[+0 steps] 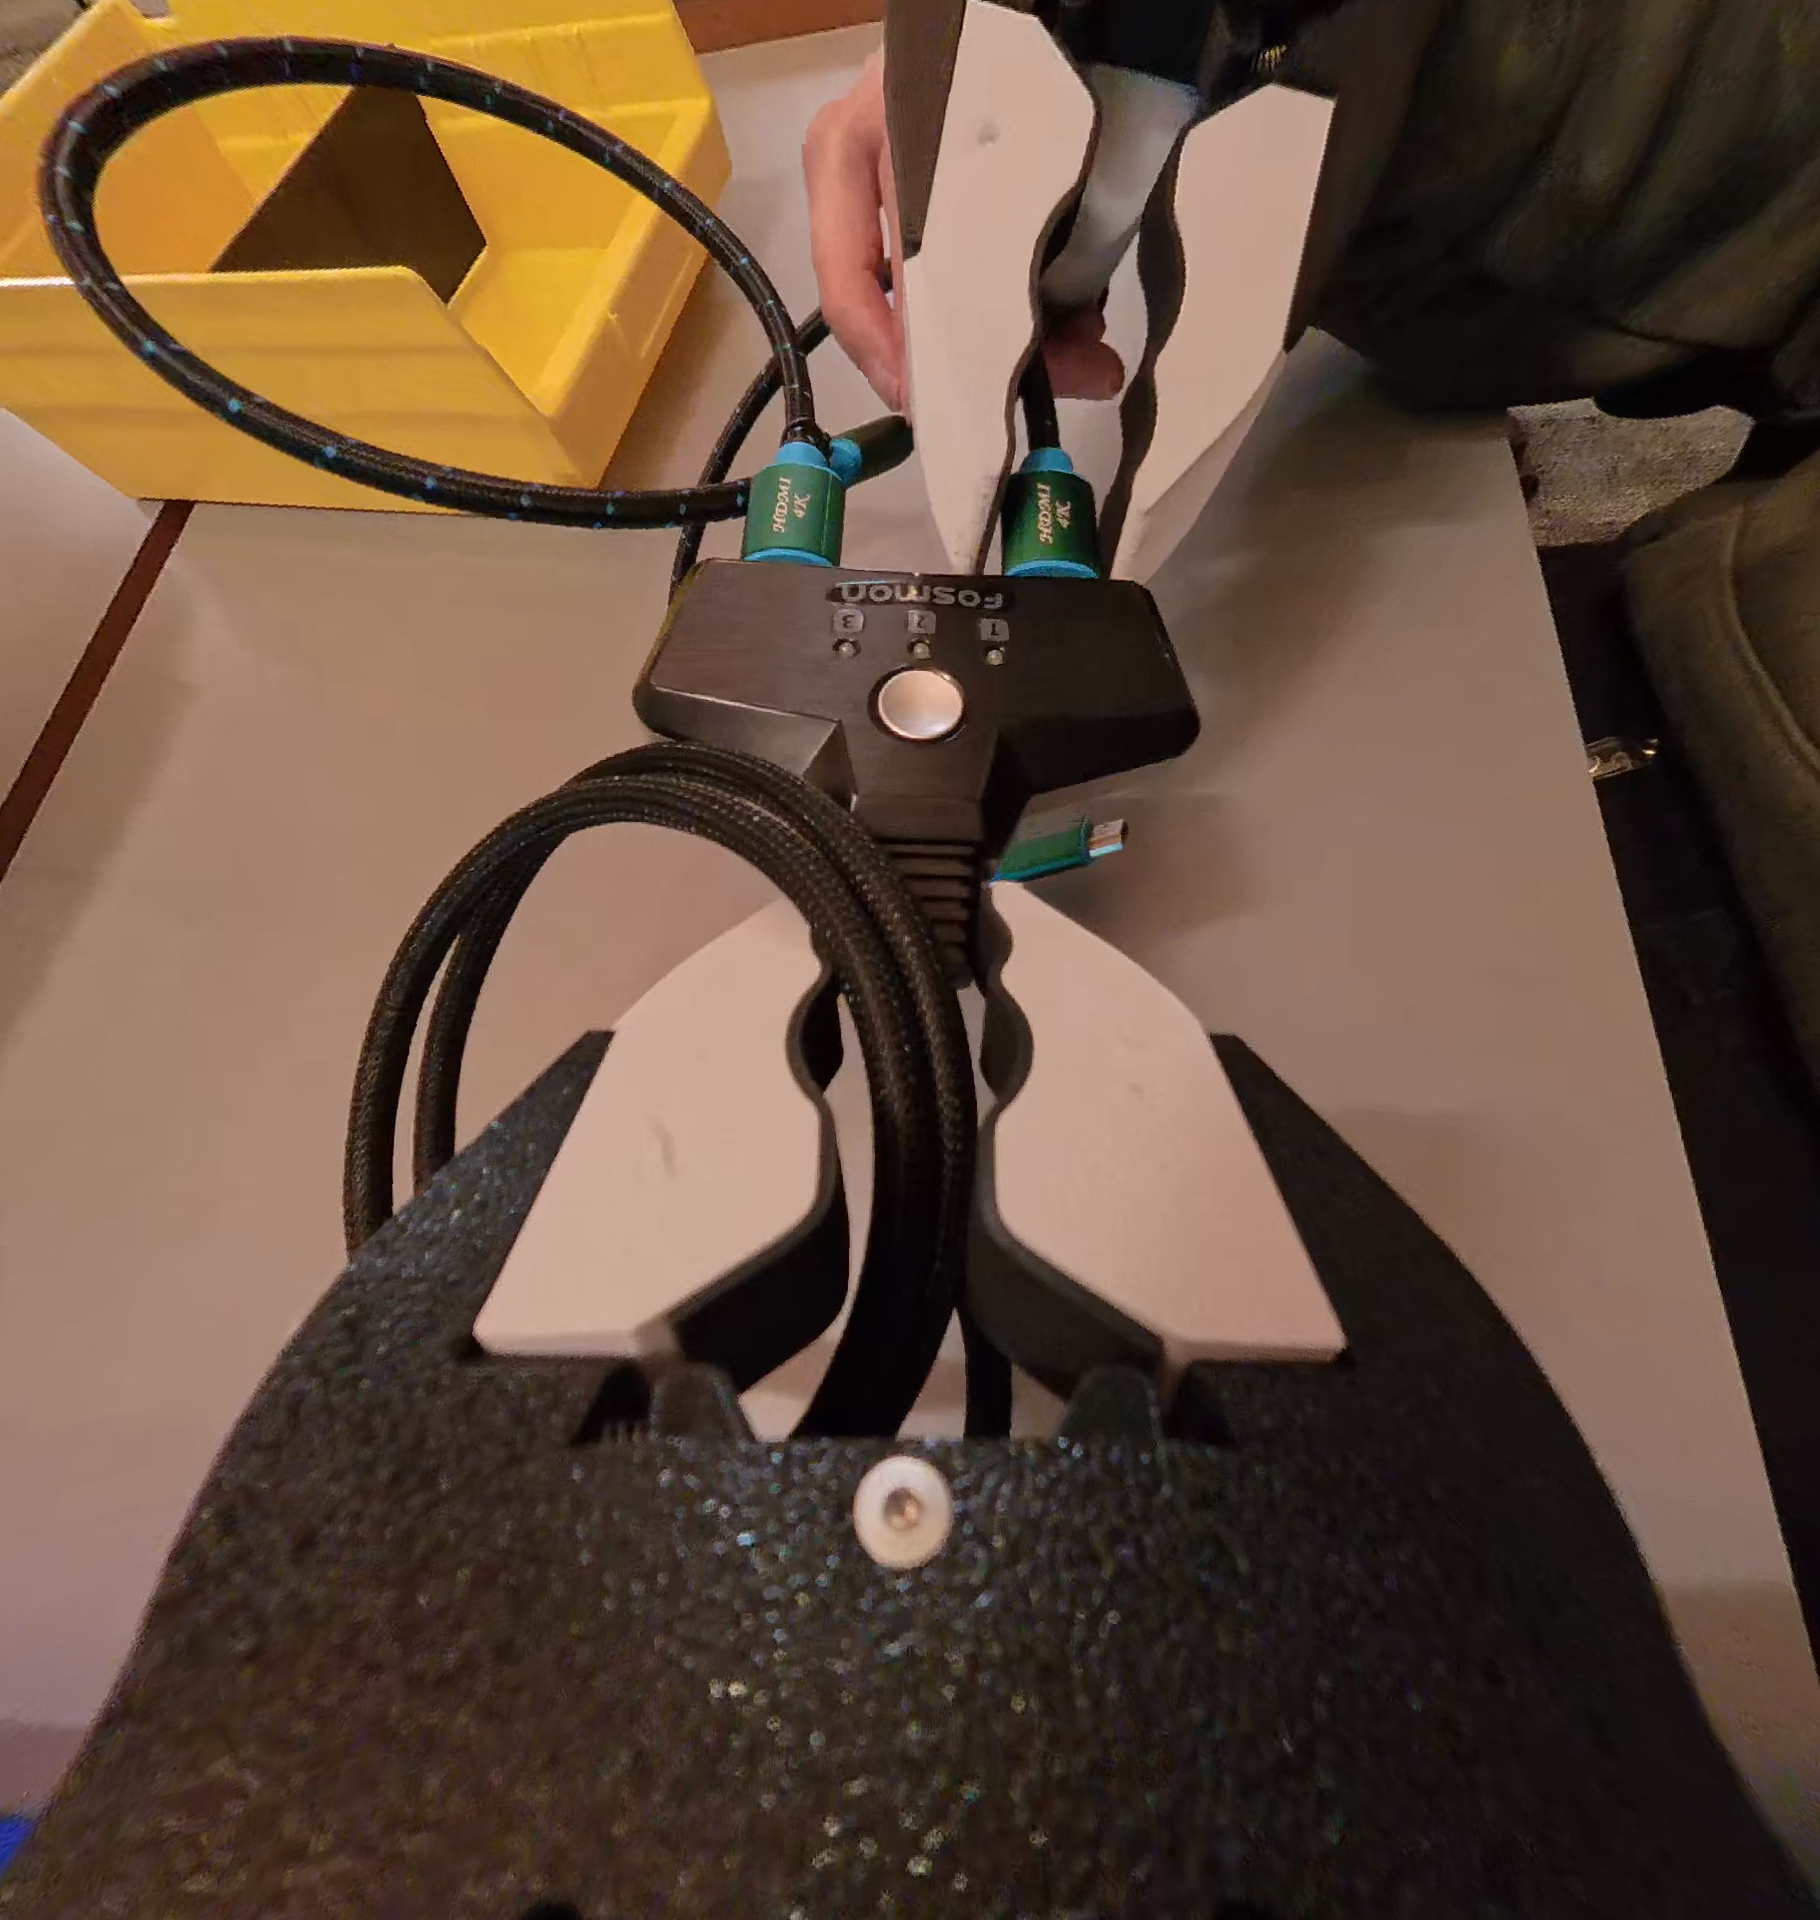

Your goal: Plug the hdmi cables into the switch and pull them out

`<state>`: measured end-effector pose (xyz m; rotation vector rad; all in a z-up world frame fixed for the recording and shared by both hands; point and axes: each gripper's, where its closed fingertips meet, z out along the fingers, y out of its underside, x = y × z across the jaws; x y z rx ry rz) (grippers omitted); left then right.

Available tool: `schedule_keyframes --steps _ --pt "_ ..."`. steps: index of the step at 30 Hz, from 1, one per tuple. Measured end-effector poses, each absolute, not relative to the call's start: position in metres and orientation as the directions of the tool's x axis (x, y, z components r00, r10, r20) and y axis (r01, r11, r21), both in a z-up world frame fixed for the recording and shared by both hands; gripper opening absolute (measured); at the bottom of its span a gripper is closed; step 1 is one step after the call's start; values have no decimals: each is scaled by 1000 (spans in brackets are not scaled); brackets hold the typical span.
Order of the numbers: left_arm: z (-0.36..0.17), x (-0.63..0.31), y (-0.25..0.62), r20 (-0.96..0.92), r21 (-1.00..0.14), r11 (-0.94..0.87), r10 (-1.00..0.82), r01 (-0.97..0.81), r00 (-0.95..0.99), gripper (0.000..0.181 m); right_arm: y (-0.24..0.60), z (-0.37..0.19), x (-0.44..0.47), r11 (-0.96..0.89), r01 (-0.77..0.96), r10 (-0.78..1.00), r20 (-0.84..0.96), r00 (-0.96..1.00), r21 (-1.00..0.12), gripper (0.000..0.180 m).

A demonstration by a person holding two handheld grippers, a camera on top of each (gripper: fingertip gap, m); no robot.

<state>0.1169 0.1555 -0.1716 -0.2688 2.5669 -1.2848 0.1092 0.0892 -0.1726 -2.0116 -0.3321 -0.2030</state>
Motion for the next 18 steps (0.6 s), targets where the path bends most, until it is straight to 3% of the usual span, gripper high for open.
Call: schedule_keyframes --steps 18 --pt "-169 118 143 -136 -820 571 -259 -38 -956 22 79 -172 107 -342 189 216 119 969 -920 22"
